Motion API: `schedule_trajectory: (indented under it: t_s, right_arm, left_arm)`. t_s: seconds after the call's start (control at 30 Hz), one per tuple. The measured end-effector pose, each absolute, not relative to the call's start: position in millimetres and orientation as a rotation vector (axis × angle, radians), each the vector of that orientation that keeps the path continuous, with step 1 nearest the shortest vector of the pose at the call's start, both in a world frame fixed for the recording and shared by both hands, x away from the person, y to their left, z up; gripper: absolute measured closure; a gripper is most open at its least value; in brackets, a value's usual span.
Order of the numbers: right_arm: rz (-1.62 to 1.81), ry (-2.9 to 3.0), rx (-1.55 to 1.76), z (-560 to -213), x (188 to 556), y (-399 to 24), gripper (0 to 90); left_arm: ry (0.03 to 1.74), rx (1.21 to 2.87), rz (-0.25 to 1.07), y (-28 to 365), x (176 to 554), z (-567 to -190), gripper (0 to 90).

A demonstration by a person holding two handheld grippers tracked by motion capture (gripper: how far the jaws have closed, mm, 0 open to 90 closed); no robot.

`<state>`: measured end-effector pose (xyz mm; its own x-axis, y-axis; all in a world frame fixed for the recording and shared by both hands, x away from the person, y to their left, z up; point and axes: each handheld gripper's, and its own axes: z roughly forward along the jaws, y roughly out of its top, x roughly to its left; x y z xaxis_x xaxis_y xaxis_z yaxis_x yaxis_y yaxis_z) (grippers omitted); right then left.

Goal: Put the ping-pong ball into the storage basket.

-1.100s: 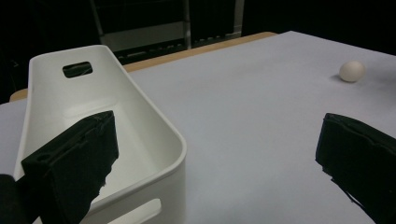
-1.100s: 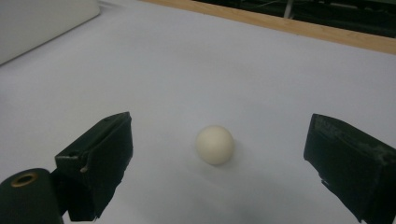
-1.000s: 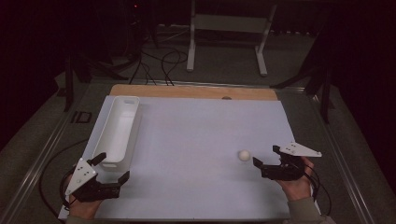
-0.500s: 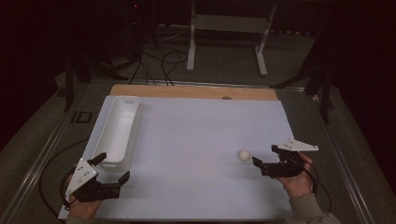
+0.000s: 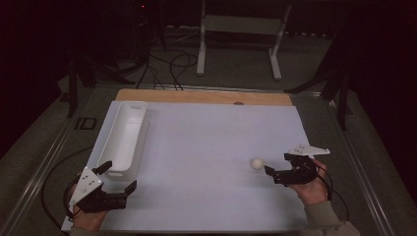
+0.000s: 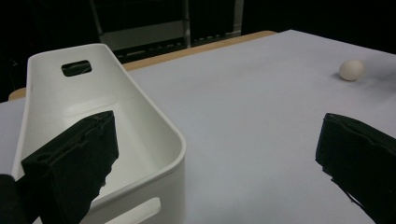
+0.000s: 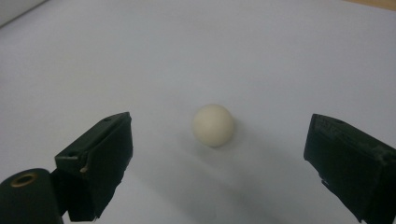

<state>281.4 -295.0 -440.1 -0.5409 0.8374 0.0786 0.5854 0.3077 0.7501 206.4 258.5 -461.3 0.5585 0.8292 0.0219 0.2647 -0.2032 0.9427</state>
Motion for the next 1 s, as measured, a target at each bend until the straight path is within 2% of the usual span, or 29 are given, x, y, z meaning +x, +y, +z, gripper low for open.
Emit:
schedule_trajectory:
  t_s: [1.0]
  right_arm:
    - [0.953, 2.356, 1.269, -440, 300, -283, 7.7]
  left_arm:
    - [0.913, 1.753, 0.665, 259, 207, -462, 0.0]
